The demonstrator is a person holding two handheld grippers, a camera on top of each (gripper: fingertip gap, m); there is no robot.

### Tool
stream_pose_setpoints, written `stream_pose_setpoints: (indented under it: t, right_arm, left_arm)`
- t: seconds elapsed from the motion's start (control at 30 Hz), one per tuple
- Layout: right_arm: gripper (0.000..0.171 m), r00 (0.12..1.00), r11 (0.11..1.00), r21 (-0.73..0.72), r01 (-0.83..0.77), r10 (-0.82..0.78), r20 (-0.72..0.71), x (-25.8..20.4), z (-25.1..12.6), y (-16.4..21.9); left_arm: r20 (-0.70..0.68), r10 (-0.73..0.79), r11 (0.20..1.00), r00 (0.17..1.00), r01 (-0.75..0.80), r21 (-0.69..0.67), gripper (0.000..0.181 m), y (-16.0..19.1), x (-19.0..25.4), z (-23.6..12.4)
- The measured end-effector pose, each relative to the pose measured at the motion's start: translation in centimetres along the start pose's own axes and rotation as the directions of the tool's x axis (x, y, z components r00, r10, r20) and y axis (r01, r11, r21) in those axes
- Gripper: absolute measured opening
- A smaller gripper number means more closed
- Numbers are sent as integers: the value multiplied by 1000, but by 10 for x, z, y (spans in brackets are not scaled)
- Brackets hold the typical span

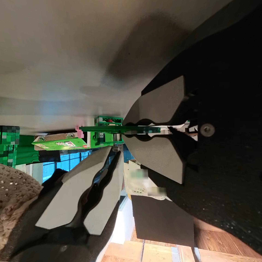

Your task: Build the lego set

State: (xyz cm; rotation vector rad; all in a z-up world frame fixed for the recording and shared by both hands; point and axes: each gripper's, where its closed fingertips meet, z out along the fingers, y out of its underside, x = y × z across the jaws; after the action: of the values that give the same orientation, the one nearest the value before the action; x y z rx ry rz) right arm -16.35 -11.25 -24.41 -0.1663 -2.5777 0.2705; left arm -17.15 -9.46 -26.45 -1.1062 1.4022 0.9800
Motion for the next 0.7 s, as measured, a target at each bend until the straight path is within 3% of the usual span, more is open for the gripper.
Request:
stream_pose_setpoints:
  t: [0.13, 0.27, 0.4, 0.5, 0.57, 0.63, 0.7]
  right_arm:
    - [10, 950, 955, -152, 254, -276, -146, 6, 0, 0]
    - [10, 792, 818, -294, 494, -563, -237, 9, -3, -6]
    - [10, 659, 691, -378, 616, -715, -234, 9, -5, -8]
    - [26, 564, 607, -413, 679, -792, -234, 9, -6, -12]
    - [33, 588, 625, -408, 666, -776, -229, 8, -11, -9]
    - [33, 699, 747, -317, 584, -661, -271, 5, -19, -8]
    - [28, 849, 899, -154, 410, -438, -297, 1, -26, -11]
  left_arm:
    - [13, -57, 998, 998, 57, -4, 5, 3, -5, -1]
    - [31, -118, 993, 993, 118, 5, 6, 5, -11, -2]
    - [40, -114, 993, 993, 113, 13, 5, 4, -12, -3]
    - [42, -108, 994, 993, 108, 12, 6, 5, -12, -4]
    - [56, -103, 995, 993, 102, 8, 6, 6, -14, -4]
    - [71, -107, 994, 992, 107, 9, 6, 6, -17, -6]
    - [74, -105, 995, 992, 104, 7, 6, 7, -18, -6]
